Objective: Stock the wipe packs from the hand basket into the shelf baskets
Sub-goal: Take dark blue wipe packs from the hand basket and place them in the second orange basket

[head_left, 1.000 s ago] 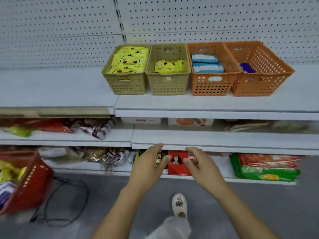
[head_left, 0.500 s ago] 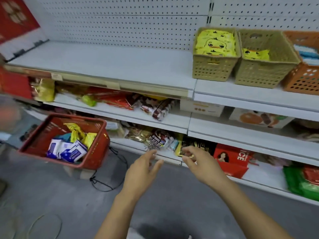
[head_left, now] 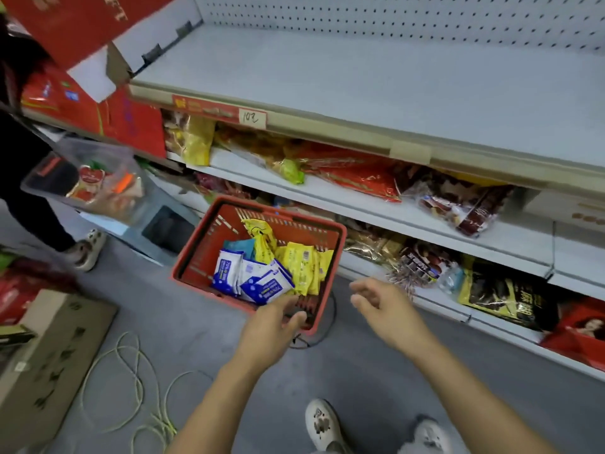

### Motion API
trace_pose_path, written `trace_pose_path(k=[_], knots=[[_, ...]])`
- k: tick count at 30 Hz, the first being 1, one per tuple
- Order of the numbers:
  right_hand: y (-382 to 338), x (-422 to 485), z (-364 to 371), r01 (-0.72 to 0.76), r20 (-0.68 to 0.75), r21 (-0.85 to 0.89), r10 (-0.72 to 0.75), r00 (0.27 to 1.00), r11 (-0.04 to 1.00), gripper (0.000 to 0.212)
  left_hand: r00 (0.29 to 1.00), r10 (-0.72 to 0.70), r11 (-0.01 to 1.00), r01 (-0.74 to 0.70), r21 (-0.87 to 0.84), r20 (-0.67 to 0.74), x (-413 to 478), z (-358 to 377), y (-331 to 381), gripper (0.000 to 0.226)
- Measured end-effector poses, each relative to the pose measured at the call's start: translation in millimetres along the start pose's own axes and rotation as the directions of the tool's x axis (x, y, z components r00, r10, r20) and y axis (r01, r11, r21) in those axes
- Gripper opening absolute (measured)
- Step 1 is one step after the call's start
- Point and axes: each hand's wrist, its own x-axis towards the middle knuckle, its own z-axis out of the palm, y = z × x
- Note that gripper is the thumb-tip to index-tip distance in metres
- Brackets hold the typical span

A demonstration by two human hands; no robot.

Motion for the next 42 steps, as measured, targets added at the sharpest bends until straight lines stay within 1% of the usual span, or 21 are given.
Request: trace_pose_path(k=[2,5,9,11,14,17,19,21,22,23,26,28,31,33,35,37,38,39,40,41,42], knots=[[-7,27,24,-0.008,0.056,-0.022,0.009,0.998,1.000,0.021,0.999,-0.043,0.999,0.044,-0.031,0.034,22,-11,-27,0.042],[-15,69,58,0.000,0.153,-0.063,0.010,0.988,0.998,0.023,0.990,-0.122,0.990,0.125,-0.058,0.068,55,-23,-67,0.040],[-20,125,103,0.004,0.258,-0.116,0.026,0.966,0.993,0.023,0.974,-0.219,0.972,0.224,-0.077,0.063,94,-38,-110,0.038],[-17,150,126,-0.018,0.277,-0.127,0.053,0.959,0.992,0.022,0.970,-0.236,0.968,0.240,-0.072,0.055,115,-44,-128,0.038],[-8,182,158,-0.105,0.275,-0.137,0.140,0.951,0.985,0.020,0.971,-0.235,0.968,0.238,-0.084,0.036,147,-53,-151,0.041],[4,209,187,-0.193,0.260,-0.164,0.231,0.938,0.967,0.028,0.967,-0.253,0.963,0.253,-0.089,0.011,180,-61,-176,0.043],[13,224,205,-0.233,0.234,-0.180,0.272,0.934,0.956,0.035,0.967,-0.251,0.967,0.250,-0.042,-0.032,205,-66,-197,0.042],[21,236,222,-0.265,0.190,-0.200,0.303,0.934,0.943,0.040,0.978,-0.194,0.980,0.197,0.035,-0.072,230,-69,-218,0.043],[25,240,230,-0.282,0.166,-0.205,0.318,0.934,0.937,0.041,0.986,-0.154,0.984,0.159,0.086,-0.062,241,-67,-229,0.045],[28,244,238,-0.303,0.140,-0.206,0.335,0.932,0.930,0.041,0.993,-0.114,0.981,0.118,0.151,-0.033,251,-65,-239,0.047],[34,246,255,-0.358,0.020,-0.244,0.374,0.927,0.901,0.040,0.995,-0.061,0.946,0.031,0.323,0.082,263,-61,-250,0.050],[35,244,262,-0.379,-0.027,-0.279,0.387,0.921,0.882,0.034,0.994,-0.025,0.890,-0.025,0.456,0.103,267,-61,-252,0.055],[37,240,268,-0.373,-0.014,-0.296,0.386,0.922,0.879,0.019,0.986,0.070,0.766,-0.150,0.626,0.151,275,-65,-255,0.062],[36,236,269,-0.353,0.008,-0.273,0.369,0.929,0.895,0.013,0.979,0.079,0.707,-0.188,0.682,0.188,280,-68,-252,0.062],[33,230,268,-0.321,0.011,-0.286,0.338,0.941,0.903,0.010,0.974,0.087,0.662,-0.213,0.719,0.209,281,-72,-249,0.060],[27,219,262,-0.296,-0.014,-0.231,0.301,0.954,0.927,0.012,0.957,0.092,0.614,-0.271,0.742,0.274,272,-76,-243,0.052],[22,212,258,-0.290,-0.037,-0.166,0.288,0.957,0.943,0.013,0.950,0.094,0.622,-0.290,0.727,0.298,265,-80,-241,0.046],[17,203,252,-0.288,-0.064,-0.093,0.283,0.957,0.953,0.013,0.950,0.089,0.671,-0.280,0.686,0.300,256,-83,-239,0.040],[11,194,245,-0.274,-0.102,-0.025,0.270,0.957,0.961,0.013,0.959,0.085,0.748,-0.241,0.618,0.270,246,-88,-236,0.036],[3,184,235,-0.262,-0.149,0.030,0.264,0.953,0.964,0.013,0.974,0.086,0.836,-0.185,0.517,0.208,236,-93,-230,0.032],[-4,176,227,-0.251,-0.189,0.090,0.264,0.946,0.964,0.014,0.987,0.084,0.919,-0.129,0.373,0.134,228,-99,-225,0.026]])
